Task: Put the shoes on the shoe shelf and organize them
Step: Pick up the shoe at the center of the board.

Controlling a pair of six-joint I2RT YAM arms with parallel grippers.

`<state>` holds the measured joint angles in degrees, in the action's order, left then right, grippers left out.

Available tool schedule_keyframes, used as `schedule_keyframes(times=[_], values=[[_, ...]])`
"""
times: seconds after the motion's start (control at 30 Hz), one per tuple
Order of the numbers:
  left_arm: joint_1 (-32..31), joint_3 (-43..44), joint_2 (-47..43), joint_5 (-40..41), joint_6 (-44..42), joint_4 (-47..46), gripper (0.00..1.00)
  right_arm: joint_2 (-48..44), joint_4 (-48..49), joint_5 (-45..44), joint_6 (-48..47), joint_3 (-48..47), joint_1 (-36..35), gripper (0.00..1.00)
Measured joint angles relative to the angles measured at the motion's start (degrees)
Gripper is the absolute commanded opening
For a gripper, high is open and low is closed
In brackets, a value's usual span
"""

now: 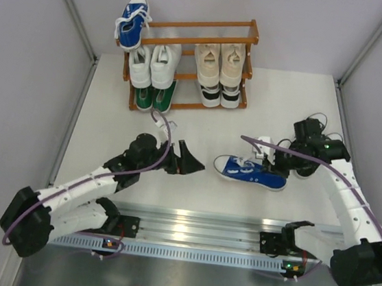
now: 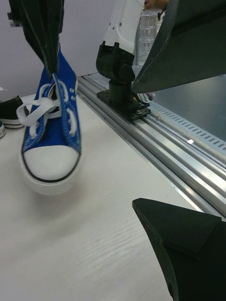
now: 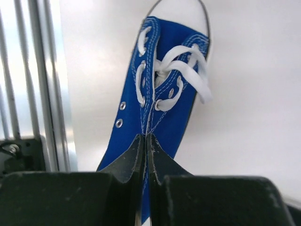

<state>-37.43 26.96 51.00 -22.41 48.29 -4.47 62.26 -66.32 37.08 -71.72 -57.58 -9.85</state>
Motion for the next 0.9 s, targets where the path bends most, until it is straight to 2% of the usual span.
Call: schedule_keyframes(times=[0.17,0.37,0.53,0.57,0.6,0.67,0.7,0.73,0.83,0.9], values=[[-3.39,-0.13,12.28,4.79,5.44,-11.52,0.98,0.59,0.48,5.18,6.38,-3.96,-7.26,0.0],[-3.5,-0.57,14.88,7.58,11.15,-18.27,0.98,0.74,4.57,11.61,10.84,-7.13,-8.63,0.0],[-3.5,-1.18,15.26,8.41,13.29,-20.55,0.98,-0.13,8.63,12.83,14.38,-6.97,-8.9,0.01],[-3.5,-1.42,15.21,8.41,13.11,-20.65,0.98,-0.11,8.31,12.79,13.66,-6.99,-8.9,0.04],[-3.5,-1.77,15.12,8.35,12.83,-20.65,0.98,0.44,7.17,12.72,11.76,-7.08,-8.92,0.21],[-3.5,-2.38,14.62,8.28,11.87,-20.46,0.98,2.84,2.16,11.89,6.54,-8.02,-9.01,0.48],[-3.5,-2.86,13.99,8.17,11.19,-20.35,0.98,4.5,-0.11,10.91,3.67,-8.13,-9.09,0.6],[-3.5,-3.28,13.44,8.09,10.67,-20.33,0.98,6.4,-2.1,8.98,0.55,-7.89,-9.18,0.67],[-3.5,-5.03,11.06,7.65,9.11,-19.82,0.98,7.98,-3.41,2.69,-8.17,-2.19,-9.2,0.73],[-3.5,-6.43,9.18,7.26,8.28,-18.88,0.98,5.88,-3.04,-2.03,-12.83,3.43,-9.2,0.73]])
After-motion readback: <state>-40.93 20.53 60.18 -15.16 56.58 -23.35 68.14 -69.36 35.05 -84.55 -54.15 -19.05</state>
